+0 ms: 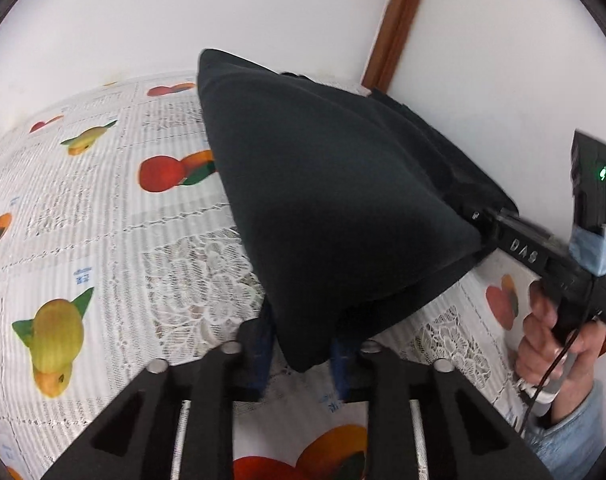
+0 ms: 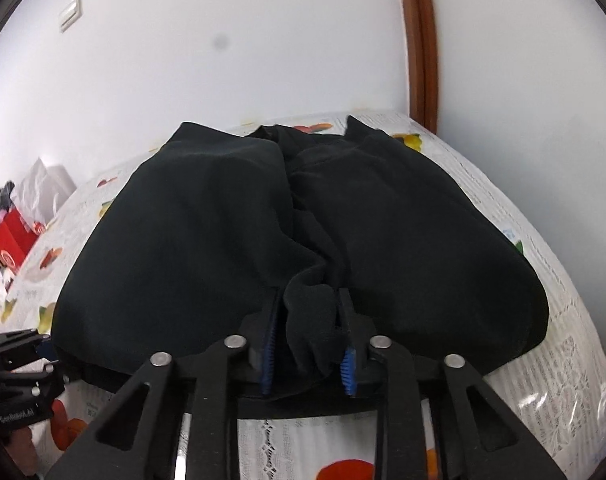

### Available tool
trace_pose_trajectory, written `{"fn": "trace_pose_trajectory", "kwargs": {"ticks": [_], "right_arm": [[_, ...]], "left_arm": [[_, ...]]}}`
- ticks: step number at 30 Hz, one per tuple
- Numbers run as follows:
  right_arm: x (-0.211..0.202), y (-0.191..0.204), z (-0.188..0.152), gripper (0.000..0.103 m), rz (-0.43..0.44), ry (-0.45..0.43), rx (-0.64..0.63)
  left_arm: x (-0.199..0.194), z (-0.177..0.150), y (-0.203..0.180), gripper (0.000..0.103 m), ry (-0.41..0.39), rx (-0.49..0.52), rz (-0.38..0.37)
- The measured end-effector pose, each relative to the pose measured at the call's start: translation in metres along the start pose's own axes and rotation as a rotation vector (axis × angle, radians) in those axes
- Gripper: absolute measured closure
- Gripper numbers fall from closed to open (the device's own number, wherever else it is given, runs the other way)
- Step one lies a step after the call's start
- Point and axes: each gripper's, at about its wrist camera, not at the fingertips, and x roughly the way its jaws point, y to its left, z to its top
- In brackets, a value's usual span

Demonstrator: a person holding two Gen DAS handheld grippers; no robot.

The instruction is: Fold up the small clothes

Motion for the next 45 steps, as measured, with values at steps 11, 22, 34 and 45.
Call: {"fn": "trace_pose_trajectory", "kwargs": {"ticks": [11, 22, 34, 45], "right_arm": [[0.018, 0.091, 0.003, 0.086, 0.182, 0.033, 0.009], [0.021, 0.199, 0.001, 0.086, 0.395, 0.021, -0.057], [0.015, 0.164, 0.002, 0.05, 0.376, 0.046, 0.011], [0.068, 0.199, 0.028, 0.048, 0.399, 0.126, 0.102]], "left_arm": [[-0.061, -0.023, 0.098, 0.087, -0.033, -0.104, 0.141], [-0.118, -0.071, 0.184, 0.086, -0.066, -0.223, 0.187], [-0.11, -0.07, 0.17, 0.046, -0.102, -0.166, 0.104], [-0.088, -0.057, 0.158, 0.038, -0.062, -0.105, 0.2]]}}
